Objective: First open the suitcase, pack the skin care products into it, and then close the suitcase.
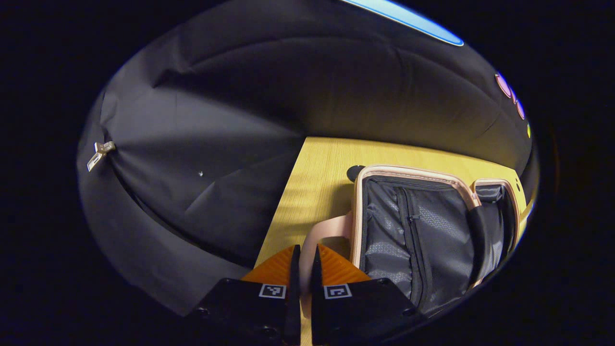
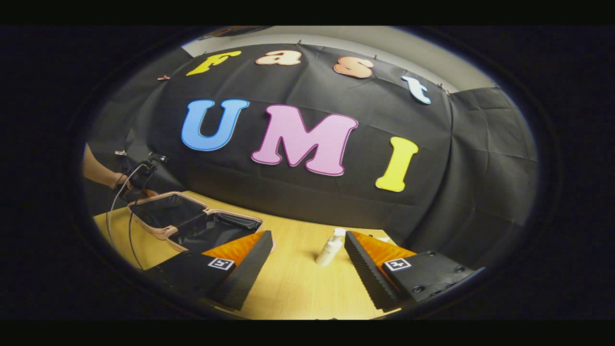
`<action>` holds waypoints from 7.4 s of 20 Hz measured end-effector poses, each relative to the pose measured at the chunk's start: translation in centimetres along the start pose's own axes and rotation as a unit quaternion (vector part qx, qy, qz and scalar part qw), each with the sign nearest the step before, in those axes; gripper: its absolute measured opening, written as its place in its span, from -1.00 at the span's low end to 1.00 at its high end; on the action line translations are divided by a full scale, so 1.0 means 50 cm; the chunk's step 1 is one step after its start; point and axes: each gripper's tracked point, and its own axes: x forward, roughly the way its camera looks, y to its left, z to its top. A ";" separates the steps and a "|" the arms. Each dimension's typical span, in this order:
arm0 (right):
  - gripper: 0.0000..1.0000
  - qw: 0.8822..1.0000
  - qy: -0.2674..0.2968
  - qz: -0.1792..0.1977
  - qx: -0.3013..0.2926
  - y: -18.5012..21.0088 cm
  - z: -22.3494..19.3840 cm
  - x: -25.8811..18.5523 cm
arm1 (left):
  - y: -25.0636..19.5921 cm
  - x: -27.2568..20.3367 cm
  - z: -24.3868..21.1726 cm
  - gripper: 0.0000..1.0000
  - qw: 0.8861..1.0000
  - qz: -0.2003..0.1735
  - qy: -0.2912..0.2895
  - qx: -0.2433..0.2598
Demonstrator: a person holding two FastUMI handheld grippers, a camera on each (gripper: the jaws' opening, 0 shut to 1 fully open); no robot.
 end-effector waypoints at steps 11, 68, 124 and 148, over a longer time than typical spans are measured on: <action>0.92 0.999 -0.034 -0.021 0.018 -0.114 0.008 0.044 | -0.079 -0.308 0.187 0.93 0.956 0.147 -0.254 -0.003; 0.89 0.982 0.159 -0.075 0.071 -0.367 -0.539 0.468 | -1.279 -0.386 -0.044 0.29 0.936 -0.250 -0.239 0.066; -0.05 0.973 0.095 0.193 0.088 0.328 -0.160 0.355 | -0.714 -0.225 -0.010 0.61 0.985 -0.173 -0.018 -0.021; 0.22 0.926 0.341 0.114 0.114 0.541 -0.380 0.412 | -0.199 -0.376 -0.010 0.71 0.981 -0.084 -0.121 -0.127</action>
